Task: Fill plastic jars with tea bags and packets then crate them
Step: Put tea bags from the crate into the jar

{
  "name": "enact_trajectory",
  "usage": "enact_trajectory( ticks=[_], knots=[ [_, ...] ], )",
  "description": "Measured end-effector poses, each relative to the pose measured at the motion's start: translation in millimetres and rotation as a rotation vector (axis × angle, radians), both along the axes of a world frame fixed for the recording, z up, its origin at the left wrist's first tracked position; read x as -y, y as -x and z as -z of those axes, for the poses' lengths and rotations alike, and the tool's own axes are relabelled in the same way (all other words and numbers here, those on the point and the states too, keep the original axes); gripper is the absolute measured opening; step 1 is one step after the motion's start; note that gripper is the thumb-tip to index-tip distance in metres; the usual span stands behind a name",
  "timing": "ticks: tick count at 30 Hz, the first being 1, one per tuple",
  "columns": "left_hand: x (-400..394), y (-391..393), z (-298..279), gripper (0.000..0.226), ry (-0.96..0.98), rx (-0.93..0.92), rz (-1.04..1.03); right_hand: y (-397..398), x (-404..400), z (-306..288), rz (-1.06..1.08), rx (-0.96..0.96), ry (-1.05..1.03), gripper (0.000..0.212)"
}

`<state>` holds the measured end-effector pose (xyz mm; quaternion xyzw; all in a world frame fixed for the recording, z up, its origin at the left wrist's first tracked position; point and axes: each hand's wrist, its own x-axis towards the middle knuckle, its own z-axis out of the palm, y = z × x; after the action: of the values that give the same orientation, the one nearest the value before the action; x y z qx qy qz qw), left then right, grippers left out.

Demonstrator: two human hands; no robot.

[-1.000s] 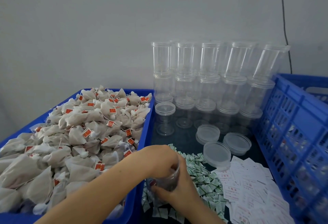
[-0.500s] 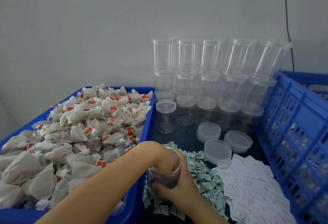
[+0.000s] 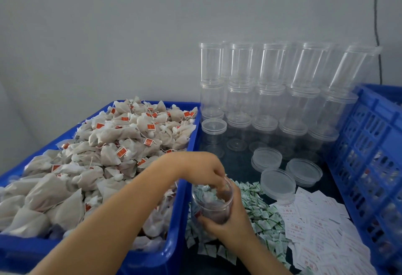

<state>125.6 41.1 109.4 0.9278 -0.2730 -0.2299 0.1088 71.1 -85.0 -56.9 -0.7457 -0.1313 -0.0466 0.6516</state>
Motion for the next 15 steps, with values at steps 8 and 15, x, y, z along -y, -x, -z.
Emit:
enact_trajectory(
  ticks=[8, 15],
  knots=[
    [-65, -30, 5, 0.02, 0.105, 0.53, -0.42, 3, 2, 2, 0.041, -0.031, 0.034, 0.1],
    [-102, -33, 32, 0.059, -0.284, 0.804, -0.708, 4, 1, 0, 0.05, -0.026, 0.035, 0.099]
  ],
)
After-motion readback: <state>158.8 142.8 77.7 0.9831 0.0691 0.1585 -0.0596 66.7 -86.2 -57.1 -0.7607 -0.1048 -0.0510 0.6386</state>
